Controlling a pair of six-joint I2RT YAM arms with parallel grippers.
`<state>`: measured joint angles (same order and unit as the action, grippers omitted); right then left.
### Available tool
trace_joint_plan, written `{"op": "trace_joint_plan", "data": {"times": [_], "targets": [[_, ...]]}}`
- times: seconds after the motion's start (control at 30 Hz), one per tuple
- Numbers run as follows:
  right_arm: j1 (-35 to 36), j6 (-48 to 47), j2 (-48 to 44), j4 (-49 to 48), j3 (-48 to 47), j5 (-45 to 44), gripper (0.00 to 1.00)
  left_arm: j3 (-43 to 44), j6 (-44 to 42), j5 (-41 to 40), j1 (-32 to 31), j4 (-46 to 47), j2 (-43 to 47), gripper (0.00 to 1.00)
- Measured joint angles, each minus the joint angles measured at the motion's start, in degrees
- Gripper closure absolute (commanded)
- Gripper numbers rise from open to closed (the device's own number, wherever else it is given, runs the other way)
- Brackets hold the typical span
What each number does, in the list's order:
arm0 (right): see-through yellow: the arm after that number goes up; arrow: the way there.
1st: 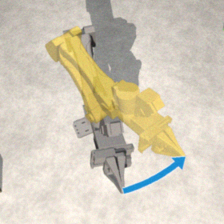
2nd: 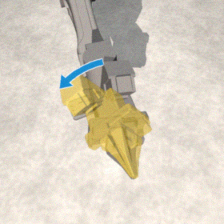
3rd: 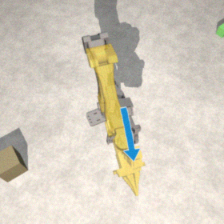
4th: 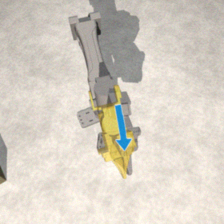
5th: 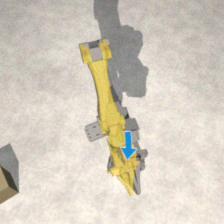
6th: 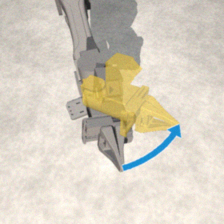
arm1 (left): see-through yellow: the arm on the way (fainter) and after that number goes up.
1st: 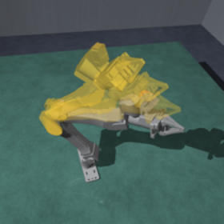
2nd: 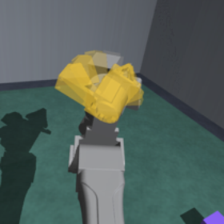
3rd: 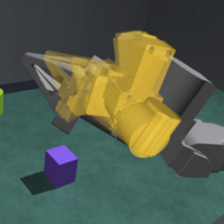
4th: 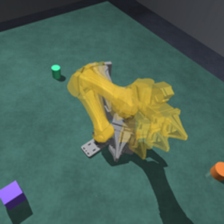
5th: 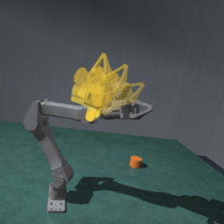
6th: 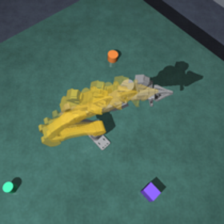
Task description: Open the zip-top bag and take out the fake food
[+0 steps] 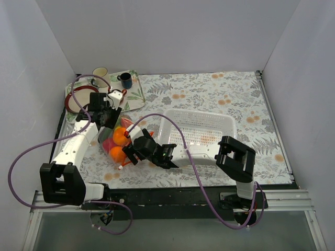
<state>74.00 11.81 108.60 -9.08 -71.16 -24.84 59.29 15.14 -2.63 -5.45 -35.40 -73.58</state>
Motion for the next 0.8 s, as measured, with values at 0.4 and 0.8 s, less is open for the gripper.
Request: {"op": "trace_joint_plan", "data": {"times": [0.4, 0.8], "targets": [[0.00, -0.04, 2.69, -1.44, -0.57, 1.27, 0.01, -5.09, -1.36, 6.67, 0.09, -0.15, -3.37, 0.54], [0.11, -1.88, 8.52, 0.35, -5.88, 0.79, 0.02, -8.31, -4.24, 6.73, 0.00, 1.66, -4.87, 0.57]]}}
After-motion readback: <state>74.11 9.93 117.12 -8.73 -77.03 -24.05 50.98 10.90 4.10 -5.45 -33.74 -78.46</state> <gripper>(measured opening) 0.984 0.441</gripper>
